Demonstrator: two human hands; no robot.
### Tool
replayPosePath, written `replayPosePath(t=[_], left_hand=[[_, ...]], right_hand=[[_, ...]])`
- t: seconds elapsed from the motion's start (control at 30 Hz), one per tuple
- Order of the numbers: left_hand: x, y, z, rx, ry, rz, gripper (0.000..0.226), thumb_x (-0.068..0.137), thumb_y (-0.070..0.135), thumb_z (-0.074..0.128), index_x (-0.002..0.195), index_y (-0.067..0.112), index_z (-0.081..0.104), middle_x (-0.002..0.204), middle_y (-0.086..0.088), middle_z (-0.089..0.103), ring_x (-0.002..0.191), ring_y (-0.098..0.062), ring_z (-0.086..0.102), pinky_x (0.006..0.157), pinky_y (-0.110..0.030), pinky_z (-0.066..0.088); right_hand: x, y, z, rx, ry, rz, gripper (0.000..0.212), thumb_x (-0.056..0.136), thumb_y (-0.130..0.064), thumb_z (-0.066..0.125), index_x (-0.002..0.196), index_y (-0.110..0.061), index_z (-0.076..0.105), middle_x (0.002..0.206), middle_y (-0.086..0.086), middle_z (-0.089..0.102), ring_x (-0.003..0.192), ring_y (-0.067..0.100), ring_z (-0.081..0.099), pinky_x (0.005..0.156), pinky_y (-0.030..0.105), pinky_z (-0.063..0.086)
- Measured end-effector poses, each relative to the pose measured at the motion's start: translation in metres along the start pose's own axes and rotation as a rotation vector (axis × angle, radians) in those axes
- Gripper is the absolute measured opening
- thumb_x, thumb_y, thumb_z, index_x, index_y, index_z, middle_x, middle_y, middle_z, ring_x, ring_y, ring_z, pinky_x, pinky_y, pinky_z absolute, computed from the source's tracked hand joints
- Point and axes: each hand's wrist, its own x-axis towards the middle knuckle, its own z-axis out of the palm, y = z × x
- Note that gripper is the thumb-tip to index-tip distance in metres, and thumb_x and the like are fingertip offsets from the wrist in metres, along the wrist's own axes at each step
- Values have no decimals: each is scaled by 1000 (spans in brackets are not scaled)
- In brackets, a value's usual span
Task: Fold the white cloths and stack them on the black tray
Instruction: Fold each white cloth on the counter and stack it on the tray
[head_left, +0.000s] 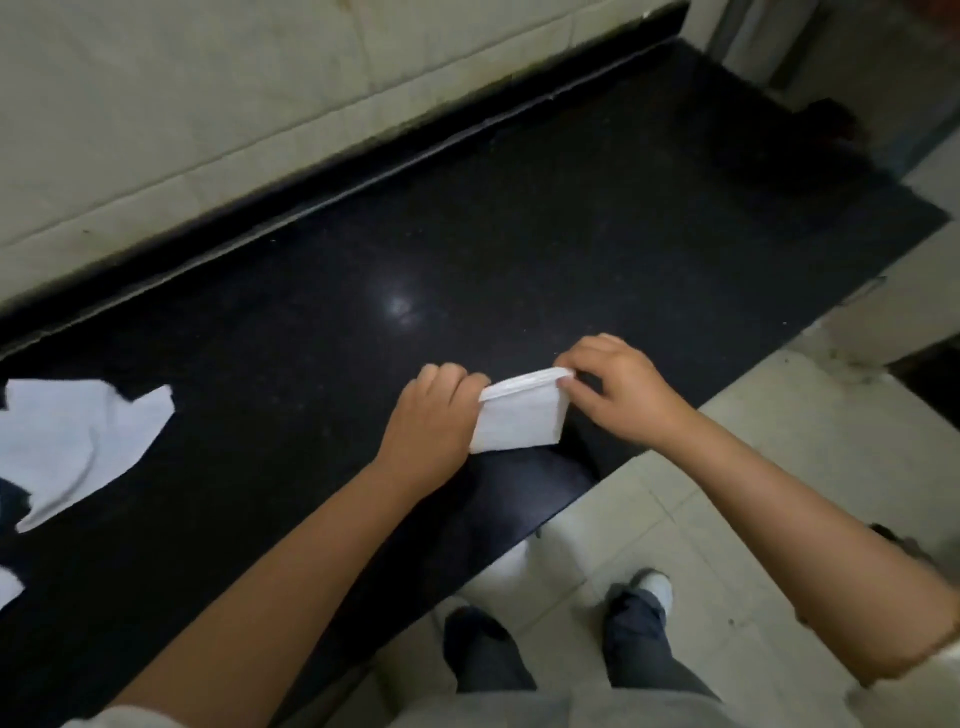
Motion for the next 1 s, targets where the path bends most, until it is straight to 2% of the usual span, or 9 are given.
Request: replayPosePath(t=[0.1, 0.23, 0.3, 0.43, 0.5, 0.63, 0.77, 0.87, 1.0], left_hand=[[75, 66, 4, -96, -66, 98, 23, 81, 18, 38, 97, 12, 54, 74, -9, 62, 73, -19, 44, 49, -29, 51], [173, 173, 15, -229, -402, 156, 29, 96, 22, 40, 118, 10, 56, 109, -12, 55, 103, -28, 54, 85, -39, 46], [222, 228, 23, -239, -483, 234, 27, 97, 22, 42, 118, 12, 56, 110, -9, 55, 107, -25, 52, 88, -36, 43], [300, 319, 31, -295, -419, 321, 25, 95, 18, 47, 116, 12, 60, 109, -9, 62, 105, -23, 53, 88, -35, 41], [334, 356, 31, -298, -393, 354, 27, 95, 17, 48, 118, 11, 59, 110, -10, 63, 105, -24, 54, 89, -34, 41], [409, 420, 40, -291, -386, 438, 28, 96, 17, 45, 120, 9, 58, 110, -11, 61, 105, -25, 54, 85, -30, 38], [481, 456, 52, -295, -336, 445, 28, 96, 16, 47, 120, 10, 59, 108, -11, 63, 103, -25, 55, 84, -30, 38], [546, 474, 54, -342, -277, 397, 27, 93, 15, 52, 117, 8, 62, 108, -11, 66, 96, -23, 58, 76, -27, 37], [645, 485, 48, -398, -193, 345, 26, 90, 12, 58, 115, 9, 65, 109, -8, 69, 77, -13, 61, 68, -19, 40]], right_hand=[[-34, 62, -55, 71, 146, 125, 24, 80, -13, 52, 90, 2, 68, 85, 19, 62, 79, 26, 56, 73, 22, 34], [-88, 155, -125, 86, 301, 252, 32, 75, -18, 47, 87, 3, 68, 78, 6, 50, 77, 16, 47, 65, 15, 30], [-113, 203, -167, 49, 356, 278, 29, 77, -17, 50, 87, 3, 68, 79, 5, 47, 78, 17, 47, 64, 14, 27], [-151, 278, -248, -11, 403, 328, 19, 86, -5, 58, 99, 4, 67, 87, 21, 54, 91, 30, 56, 73, 27, 31], [-161, 308, -287, -49, 429, 325, 25, 86, -12, 55, 100, 5, 67, 92, 27, 58, 93, 33, 56, 76, 30, 32], [-168, 368, -359, -105, 466, 347, 20, 87, -7, 53, 93, 7, 67, 71, 8, 45, 91, 33, 55, 65, 24, 24], [-146, 422, -419, -58, 494, 400, 17, 87, -3, 52, 93, 1, 68, 81, 4, 51, 70, 19, 55, 64, 21, 32], [-112, 464, -472, 145, 520, 438, 18, 83, 3, 51, 82, -10, 64, 47, -7, 58, 38, 3, 53, 39, 6, 36], [-52, 519, -548, 247, 532, 442, 31, 81, 5, 50, 64, -20, 56, 29, -7, 53, 40, 14, 51, 30, 11, 35]])
